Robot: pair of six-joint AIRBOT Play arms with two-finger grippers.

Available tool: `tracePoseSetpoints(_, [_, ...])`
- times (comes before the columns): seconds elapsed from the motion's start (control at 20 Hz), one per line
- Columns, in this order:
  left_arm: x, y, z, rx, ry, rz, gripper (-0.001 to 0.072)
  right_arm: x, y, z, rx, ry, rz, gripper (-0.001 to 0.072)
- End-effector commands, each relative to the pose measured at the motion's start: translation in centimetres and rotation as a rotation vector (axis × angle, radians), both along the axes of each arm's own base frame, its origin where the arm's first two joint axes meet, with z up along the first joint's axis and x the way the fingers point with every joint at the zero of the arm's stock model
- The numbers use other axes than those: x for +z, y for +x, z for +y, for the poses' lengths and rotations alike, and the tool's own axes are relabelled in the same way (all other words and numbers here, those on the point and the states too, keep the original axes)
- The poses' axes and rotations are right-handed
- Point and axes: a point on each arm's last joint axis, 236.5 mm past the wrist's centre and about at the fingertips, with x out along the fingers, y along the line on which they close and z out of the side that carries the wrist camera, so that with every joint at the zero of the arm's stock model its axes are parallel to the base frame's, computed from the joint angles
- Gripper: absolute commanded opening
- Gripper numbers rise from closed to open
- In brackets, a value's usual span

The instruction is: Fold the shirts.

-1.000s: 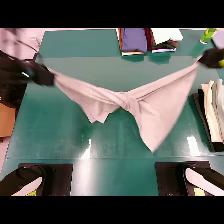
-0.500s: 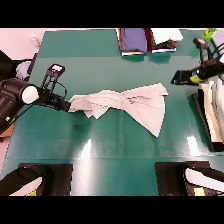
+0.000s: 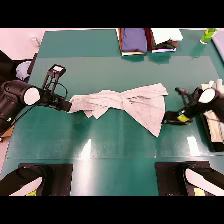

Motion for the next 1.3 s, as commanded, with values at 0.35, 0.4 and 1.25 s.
tracePoseSetpoints(0.35, [0.0,0.0,-0.1,0.0,-0.004,0.0,0.0023,-2.8,-1.5,5.1,0.028,0.026,0.029,0.0553])
tracePoseSetpoints(0.4, [-0.1,-0.1,-0.1,-0.001,-0.003,0.003,0.0023,-3.2,-1.8,5.4,0.043,0.023,0.044,0.0538])
tracePoseSetpoints(1.25, [38.3,-3.0,3.1,0.045,-0.242,-0.844,0.0023,38.8,5.5,-1.2,-0.102,-0.017,-1.092,0.0012])
